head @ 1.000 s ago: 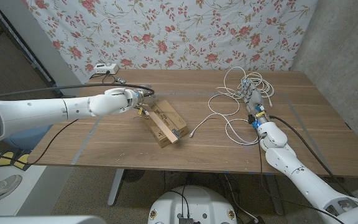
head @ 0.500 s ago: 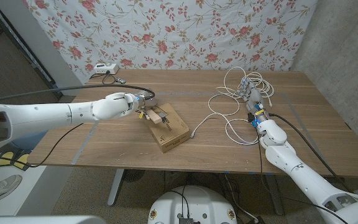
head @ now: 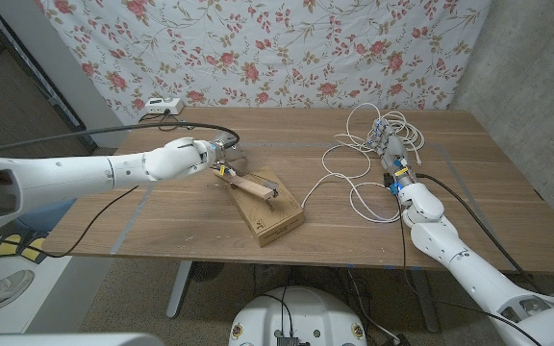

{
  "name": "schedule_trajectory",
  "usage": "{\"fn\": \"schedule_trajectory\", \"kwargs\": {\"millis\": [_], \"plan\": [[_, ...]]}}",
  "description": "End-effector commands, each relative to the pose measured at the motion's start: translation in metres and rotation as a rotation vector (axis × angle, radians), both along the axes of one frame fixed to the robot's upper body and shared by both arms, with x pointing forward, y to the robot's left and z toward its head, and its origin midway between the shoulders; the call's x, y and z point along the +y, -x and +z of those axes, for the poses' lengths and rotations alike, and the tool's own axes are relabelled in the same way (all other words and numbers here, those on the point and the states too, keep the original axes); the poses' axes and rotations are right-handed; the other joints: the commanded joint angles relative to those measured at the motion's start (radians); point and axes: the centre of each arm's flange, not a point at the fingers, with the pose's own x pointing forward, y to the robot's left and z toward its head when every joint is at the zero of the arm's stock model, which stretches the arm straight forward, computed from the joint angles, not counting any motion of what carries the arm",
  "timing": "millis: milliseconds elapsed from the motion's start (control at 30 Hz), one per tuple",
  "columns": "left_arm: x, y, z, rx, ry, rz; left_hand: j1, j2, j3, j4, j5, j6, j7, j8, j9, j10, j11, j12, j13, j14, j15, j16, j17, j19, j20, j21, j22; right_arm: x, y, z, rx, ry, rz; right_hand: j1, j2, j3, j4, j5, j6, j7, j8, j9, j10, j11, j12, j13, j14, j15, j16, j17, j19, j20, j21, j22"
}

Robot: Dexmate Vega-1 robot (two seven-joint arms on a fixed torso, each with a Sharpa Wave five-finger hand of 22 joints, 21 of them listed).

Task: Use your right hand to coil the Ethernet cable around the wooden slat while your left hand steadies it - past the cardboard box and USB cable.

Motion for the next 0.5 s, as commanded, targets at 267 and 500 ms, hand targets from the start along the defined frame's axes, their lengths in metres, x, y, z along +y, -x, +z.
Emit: {"fn": "schedule_trajectory", "kwargs": {"millis": [267,500], "plan": [[0.013,0.031,0.055,-0.163,0.552,-0.108,-0.263,0.008,0.341,0.001,0.087,0.22,0.039,0.027,0.003,0.194,0.004,0.031,-0.004,0.169,-0.016,0.067,0.006,0.013,0.044,0.06,0.033,-0.001,-0.01,-0.001,0.029,0.011,-0.005,0.001,0.003,0.004,-0.005,0.006,0.01,0.003,0.007,0.003,0.003,-0.002,0.004,0.005,0.009,-0.003,0.002,0.002,0.008,0.004,0.006,0.003],[0.021,0.037,0.072,-0.04,0.634,-0.148,-0.524,-0.228,0.106,-0.037,0.057,0.23,0.034,-0.016,-0.004,0.188,0.017,-0.006,-0.01,0.153,0.001,0.036,-0.005,-0.016,0.051,0.029,-0.003,-0.002,-0.012,0.0,0.032,0.013,-0.01,0.003,0.004,0.005,-0.006,0.006,0.01,0.003,0.007,0.003,0.001,-0.004,0.003,0.005,0.009,-0.004,0.0,0.001,0.008,0.005,0.005,0.003]]}}
